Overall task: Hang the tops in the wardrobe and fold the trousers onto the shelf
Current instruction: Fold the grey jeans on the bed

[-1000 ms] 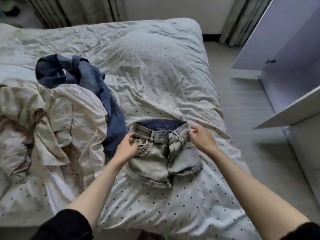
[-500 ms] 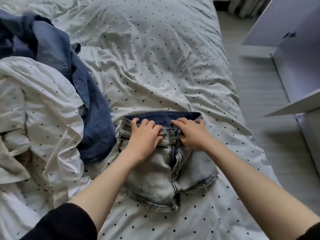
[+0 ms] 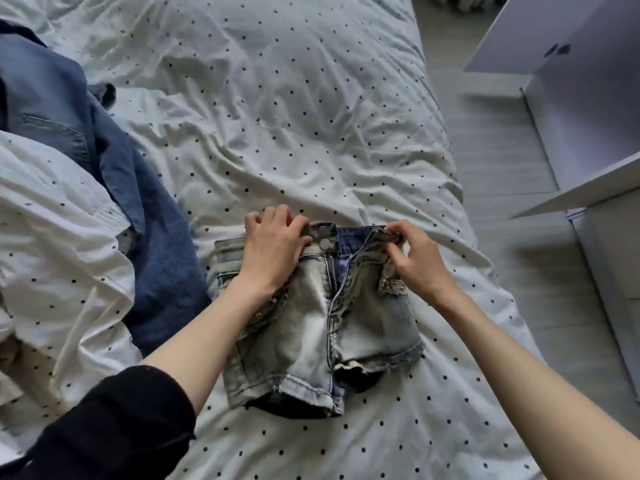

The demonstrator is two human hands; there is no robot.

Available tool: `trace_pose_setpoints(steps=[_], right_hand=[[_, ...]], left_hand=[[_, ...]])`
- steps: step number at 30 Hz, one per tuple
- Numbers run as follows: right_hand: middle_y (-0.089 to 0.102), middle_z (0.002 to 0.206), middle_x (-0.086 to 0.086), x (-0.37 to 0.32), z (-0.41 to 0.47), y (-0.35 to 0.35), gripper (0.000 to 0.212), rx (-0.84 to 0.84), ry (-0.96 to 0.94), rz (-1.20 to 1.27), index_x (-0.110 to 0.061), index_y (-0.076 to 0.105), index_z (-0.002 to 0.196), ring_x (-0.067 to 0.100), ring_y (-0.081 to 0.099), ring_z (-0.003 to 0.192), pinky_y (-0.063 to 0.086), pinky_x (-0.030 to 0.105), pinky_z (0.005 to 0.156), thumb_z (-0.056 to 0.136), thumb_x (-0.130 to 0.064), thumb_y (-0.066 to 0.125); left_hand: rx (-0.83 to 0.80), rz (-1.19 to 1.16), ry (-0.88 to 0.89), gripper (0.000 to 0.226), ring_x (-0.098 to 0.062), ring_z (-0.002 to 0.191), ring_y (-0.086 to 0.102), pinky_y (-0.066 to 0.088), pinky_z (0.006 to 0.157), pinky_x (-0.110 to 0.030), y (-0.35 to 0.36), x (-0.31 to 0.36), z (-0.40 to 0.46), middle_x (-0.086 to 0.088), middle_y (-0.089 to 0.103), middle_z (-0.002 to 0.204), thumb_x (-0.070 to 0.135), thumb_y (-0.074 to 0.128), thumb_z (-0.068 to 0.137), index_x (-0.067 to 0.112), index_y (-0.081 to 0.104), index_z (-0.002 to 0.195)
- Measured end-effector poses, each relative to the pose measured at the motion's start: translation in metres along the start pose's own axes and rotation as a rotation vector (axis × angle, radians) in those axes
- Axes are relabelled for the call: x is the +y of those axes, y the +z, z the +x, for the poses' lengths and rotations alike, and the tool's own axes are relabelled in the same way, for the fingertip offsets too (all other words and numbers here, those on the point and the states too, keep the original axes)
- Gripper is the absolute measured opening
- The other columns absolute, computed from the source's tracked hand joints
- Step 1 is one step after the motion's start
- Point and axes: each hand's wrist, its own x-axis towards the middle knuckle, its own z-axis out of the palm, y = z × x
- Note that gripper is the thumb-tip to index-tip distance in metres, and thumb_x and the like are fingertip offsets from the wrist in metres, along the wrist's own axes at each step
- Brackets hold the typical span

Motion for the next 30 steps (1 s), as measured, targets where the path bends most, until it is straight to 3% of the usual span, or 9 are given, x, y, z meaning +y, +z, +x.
trace_pose_setpoints(steps=[4, 9, 11, 14, 17, 20, 22, 27, 30], right_hand=[[0.059, 0.120, 0.006, -0.011, 0.018, 0.021, 0.025, -0.078, -0.110, -0.024, -0.009, 0.063, 0.114, 0.022, 0.051, 0.115, 0.037, 0.044, 0.105, 0.089, -0.010, 0.062], [0.005, 0.159, 0.002, -0.025, -0.011, 0.063, 0.057, -0.122, -0.093, -0.029, -0.019, 0.024, 0.149, 0.015, 0.001, 0.147, 0.001, 0.025, 0.116, 0.097, -0.021, 0.048], [-0.004, 0.158, 0.000, -0.025, -0.039, 0.077, 0.060, -0.107, -0.106, -0.016, -0.018, 0.014, 0.150, 0.016, -0.005, 0.146, -0.002, 0.027, 0.118, 0.099, -0.024, 0.045], [-0.011, 0.153, 0.000, -0.024, -0.089, 0.096, 0.065, -0.224, -0.181, -0.108, -0.017, 0.011, 0.149, 0.019, -0.015, 0.143, 0.001, 0.038, 0.120, 0.097, -0.031, 0.047], [-0.019, 0.152, 0.003, -0.019, -0.104, 0.104, 0.070, -0.261, -0.199, -0.233, -0.021, 0.005, 0.149, 0.021, -0.023, 0.141, -0.003, 0.043, 0.119, 0.096, -0.043, 0.045], [-0.021, 0.152, 0.001, -0.019, -0.096, 0.111, 0.071, -0.251, -0.236, -0.351, -0.030, -0.001, 0.148, 0.023, -0.024, 0.141, -0.010, 0.046, 0.116, 0.094, -0.057, 0.035], [-0.025, 0.151, 0.001, -0.018, -0.093, 0.122, 0.071, -0.332, -0.241, -0.483, -0.030, 0.000, 0.150, 0.027, -0.027, 0.140, -0.012, 0.050, 0.115, 0.093, -0.062, 0.028], [-0.015, 0.158, 0.007, -0.021, -0.086, 0.137, 0.072, -0.433, -0.250, -0.543, -0.025, 0.004, 0.152, 0.036, -0.020, 0.142, -0.010, 0.056, 0.112, 0.094, -0.058, 0.031], [-0.003, 0.156, -0.004, -0.009, -0.098, 0.117, 0.058, -0.295, -0.274, -0.244, -0.023, 0.020, 0.150, 0.022, -0.008, 0.145, 0.004, 0.053, 0.117, 0.098, -0.037, 0.040]], left_hand=[[0.080, -0.014, -0.066, 0.053, -0.027, 0.131, 0.031, 0.018, 0.102, -0.050, 0.006, 0.002, -0.043, -0.015, 0.045, 0.138, 0.026, 0.061, 0.086, 0.016, 0.048, 0.136], [0.024, -0.133, -0.484, 0.069, -0.036, 0.139, 0.025, 0.027, 0.106, -0.054, 0.005, -0.009, -0.126, -0.019, 0.025, 0.152, 0.030, 0.062, 0.086, 0.015, 0.032, 0.146], [-0.022, -0.363, -0.680, 0.068, -0.032, 0.135, 0.033, 0.034, 0.103, -0.045, 0.009, -0.014, -0.144, -0.016, 0.033, 0.148, 0.030, 0.060, 0.089, 0.013, 0.028, 0.147], [-0.096, -0.519, -0.944, 0.040, -0.033, 0.108, 0.054, 0.038, 0.080, -0.033, 0.012, -0.019, -0.166, -0.017, 0.061, 0.116, 0.033, 0.056, 0.092, 0.006, 0.053, 0.121], [0.020, -0.639, -0.881, 0.012, -0.026, 0.076, 0.054, 0.029, 0.060, -0.028, 0.009, -0.026, -0.178, -0.001, 0.056, 0.073, 0.020, 0.053, 0.095, 0.009, 0.056, 0.088], [0.214, -0.616, -0.787, 0.012, -0.006, 0.066, 0.048, 0.036, 0.060, -0.022, -0.003, -0.031, -0.180, 0.011, 0.052, 0.071, 0.015, 0.046, 0.098, 0.019, 0.050, 0.087], [0.218, -0.506, -0.793, 0.013, -0.011, 0.066, 0.048, 0.035, 0.059, -0.033, -0.003, -0.032, -0.181, 0.007, 0.054, 0.072, 0.016, 0.043, 0.099, 0.020, 0.050, 0.088], [0.048, -0.300, -1.047, 0.022, -0.032, 0.096, 0.052, 0.041, 0.075, -0.039, -0.001, -0.031, -0.183, -0.016, 0.058, 0.113, 0.012, 0.041, 0.097, 0.012, 0.051, 0.117], [0.149, -0.185, -0.826, 0.040, -0.032, 0.124, 0.042, 0.033, 0.101, -0.045, -0.003, -0.010, -0.179, -0.016, 0.046, 0.133, 0.009, 0.045, 0.093, 0.008, 0.042, 0.133]])
